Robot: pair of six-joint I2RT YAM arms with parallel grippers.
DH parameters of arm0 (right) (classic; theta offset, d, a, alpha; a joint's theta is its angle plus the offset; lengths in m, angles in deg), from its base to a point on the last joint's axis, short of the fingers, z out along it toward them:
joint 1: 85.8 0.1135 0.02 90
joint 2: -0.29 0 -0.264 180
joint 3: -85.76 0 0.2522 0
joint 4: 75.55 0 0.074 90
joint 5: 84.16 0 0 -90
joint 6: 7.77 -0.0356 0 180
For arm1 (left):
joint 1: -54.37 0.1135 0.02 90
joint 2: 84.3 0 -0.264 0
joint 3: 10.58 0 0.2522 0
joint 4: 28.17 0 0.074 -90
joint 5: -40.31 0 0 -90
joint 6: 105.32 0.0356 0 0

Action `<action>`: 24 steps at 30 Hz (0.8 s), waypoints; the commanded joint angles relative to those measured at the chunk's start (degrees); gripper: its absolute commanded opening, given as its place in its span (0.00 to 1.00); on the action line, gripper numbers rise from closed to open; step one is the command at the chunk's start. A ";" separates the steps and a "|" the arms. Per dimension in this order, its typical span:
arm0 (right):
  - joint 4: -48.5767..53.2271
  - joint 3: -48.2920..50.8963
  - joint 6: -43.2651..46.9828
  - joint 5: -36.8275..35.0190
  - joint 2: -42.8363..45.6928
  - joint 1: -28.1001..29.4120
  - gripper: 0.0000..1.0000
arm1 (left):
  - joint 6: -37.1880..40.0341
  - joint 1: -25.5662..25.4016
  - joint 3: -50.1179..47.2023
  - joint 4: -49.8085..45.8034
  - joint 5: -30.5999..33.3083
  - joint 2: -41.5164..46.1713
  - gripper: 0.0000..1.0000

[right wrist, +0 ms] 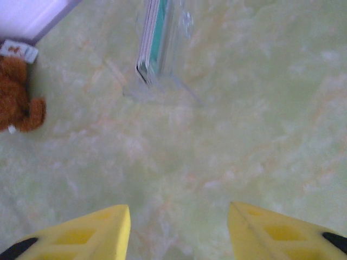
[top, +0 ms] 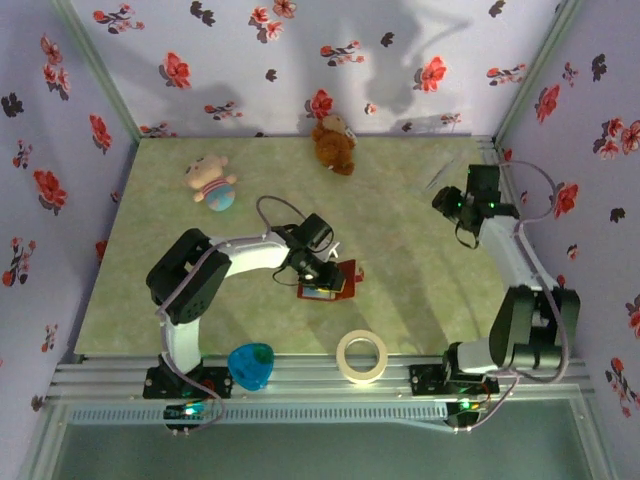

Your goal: Put the credit cards into the card holder

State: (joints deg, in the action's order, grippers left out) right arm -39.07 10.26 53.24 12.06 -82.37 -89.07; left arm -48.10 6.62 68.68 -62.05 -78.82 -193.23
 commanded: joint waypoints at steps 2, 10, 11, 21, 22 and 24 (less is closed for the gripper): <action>-0.72 -9.06 2.22 1.30 -7.52 -2.71 0.44 | -1.63 -0.83 -0.70 -0.44 1.99 -1.04 0.29; 2.97 -20.10 6.75 1.69 -18.93 -4.01 0.36 | -1.06 -1.21 -1.48 -2.09 4.74 -0.87 0.32; 2.37 -20.22 6.75 1.40 -19.66 -4.03 0.36 | -1.27 -1.21 -1.89 -1.82 5.45 -0.76 0.31; 3.44 -24.70 5.63 3.75 -27.27 -3.94 0.35 | -2.56 -1.21 -3.67 -0.20 7.76 1.67 0.35; 3.84 -24.67 5.44 2.78 -27.60 -3.94 0.34 | -2.76 -1.21 -3.69 -0.44 7.77 1.71 0.36; 4.34 -24.73 5.38 2.35 -28.08 -3.98 0.32 | -3.29 -1.21 -4.51 0.26 7.76 2.22 0.37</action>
State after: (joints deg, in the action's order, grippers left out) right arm -36.54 -12.84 58.66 15.05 -109.95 -93.05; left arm -50.28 5.55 66.47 -59.69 -74.69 -191.57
